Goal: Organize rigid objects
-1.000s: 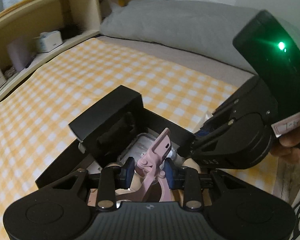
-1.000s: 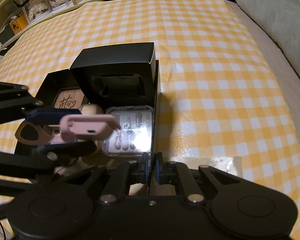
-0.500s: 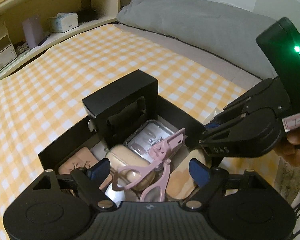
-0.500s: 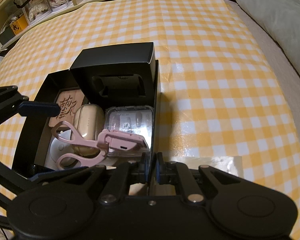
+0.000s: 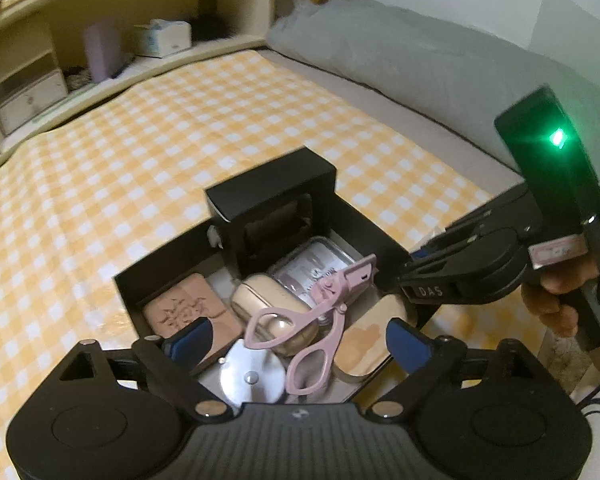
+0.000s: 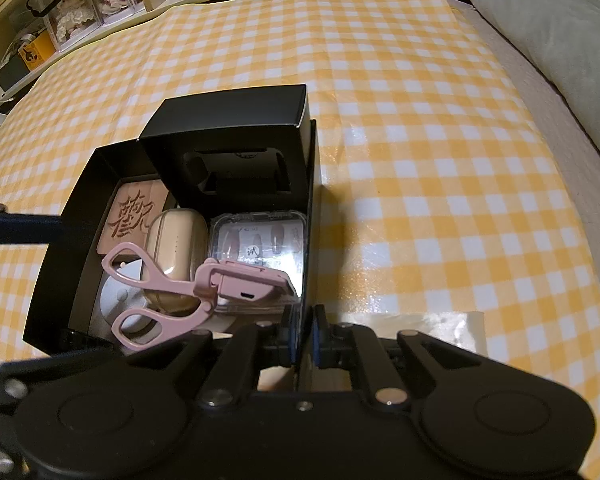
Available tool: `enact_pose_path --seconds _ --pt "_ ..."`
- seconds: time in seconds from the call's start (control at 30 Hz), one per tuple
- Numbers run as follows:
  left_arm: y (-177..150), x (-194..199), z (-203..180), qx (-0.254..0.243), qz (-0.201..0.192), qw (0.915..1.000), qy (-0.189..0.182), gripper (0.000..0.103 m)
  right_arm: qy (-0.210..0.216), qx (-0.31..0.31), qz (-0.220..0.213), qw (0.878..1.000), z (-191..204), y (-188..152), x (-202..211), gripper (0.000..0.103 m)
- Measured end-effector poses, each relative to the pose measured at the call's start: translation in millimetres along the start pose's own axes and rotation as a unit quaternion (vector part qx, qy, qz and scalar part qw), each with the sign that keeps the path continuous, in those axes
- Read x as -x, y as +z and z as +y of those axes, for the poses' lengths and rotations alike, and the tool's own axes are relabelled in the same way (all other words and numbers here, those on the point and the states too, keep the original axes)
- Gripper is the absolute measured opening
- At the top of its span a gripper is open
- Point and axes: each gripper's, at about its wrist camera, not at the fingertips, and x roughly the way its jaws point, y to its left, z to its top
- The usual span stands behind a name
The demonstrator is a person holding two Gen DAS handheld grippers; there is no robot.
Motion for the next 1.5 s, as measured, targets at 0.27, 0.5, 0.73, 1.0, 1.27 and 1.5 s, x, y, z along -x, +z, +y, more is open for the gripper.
enact_pose_path --seconds 0.27,0.5,0.73,1.0,1.27,1.5 --pt "0 38 -4 0.024 -0.03 0.9992 0.007 0.103 0.0 0.0 0.0 1.0 0 0 0 0.008" --pt "-8 67 -14 0.049 -0.039 0.998 0.011 0.103 0.0 0.0 0.0 1.0 0 0 0 0.008" --pt "-23 98 -26 0.08 -0.055 0.9949 0.027 0.103 -0.001 0.001 0.0 1.0 0 0 0 0.008" --pt "-45 129 -32 0.131 -0.094 0.9852 0.058 0.103 -0.004 0.003 -0.006 1.0 0 1 6 0.009" --pt "-63 145 -32 0.155 -0.125 0.9731 0.116 0.103 0.001 -0.007 -0.074 0.997 1 -3 73 0.013" --pt "-77 157 -32 0.164 -0.135 0.9683 0.131 0.103 0.021 -0.001 -0.139 0.99 14 -25 138 0.021"
